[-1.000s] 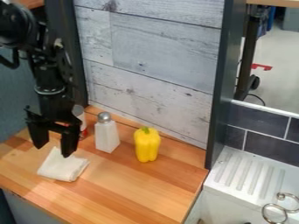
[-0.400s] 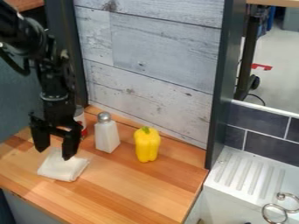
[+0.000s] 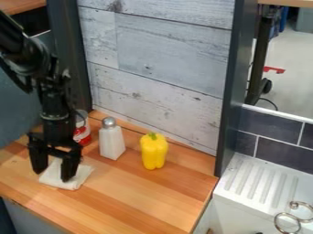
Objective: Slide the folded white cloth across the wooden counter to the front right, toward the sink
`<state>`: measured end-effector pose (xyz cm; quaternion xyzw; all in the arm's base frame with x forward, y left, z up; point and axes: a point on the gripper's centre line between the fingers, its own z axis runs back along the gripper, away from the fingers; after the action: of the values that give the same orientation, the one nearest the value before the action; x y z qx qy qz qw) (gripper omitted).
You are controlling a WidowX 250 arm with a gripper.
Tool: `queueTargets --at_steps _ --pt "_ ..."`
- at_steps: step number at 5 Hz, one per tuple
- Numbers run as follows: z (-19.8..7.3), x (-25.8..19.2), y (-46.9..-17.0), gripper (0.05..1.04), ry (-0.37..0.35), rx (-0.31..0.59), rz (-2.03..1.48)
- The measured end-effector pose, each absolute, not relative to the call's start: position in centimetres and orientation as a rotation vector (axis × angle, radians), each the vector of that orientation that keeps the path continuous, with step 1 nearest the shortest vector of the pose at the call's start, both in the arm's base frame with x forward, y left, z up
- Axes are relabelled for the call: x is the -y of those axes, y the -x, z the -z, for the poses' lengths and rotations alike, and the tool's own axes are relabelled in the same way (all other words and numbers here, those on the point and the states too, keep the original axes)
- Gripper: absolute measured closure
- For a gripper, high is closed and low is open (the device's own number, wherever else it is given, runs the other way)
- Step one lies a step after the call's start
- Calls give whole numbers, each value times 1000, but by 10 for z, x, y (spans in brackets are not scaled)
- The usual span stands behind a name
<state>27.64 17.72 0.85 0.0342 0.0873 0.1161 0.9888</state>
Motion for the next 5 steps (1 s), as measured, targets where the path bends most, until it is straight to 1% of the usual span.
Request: queueTargets --at_steps 1,2,3,4,5 --pt "-4 -176 -280 81 -57 -178 -225" --pt "-2 -159 -287 81 -37 -166 -180" --pt "0 -115 -287 81 21 -191 -76" --pt "-1 -57 -276 81 54 -227 84" --pt "-1 -19 -284 81 142 -164 193"
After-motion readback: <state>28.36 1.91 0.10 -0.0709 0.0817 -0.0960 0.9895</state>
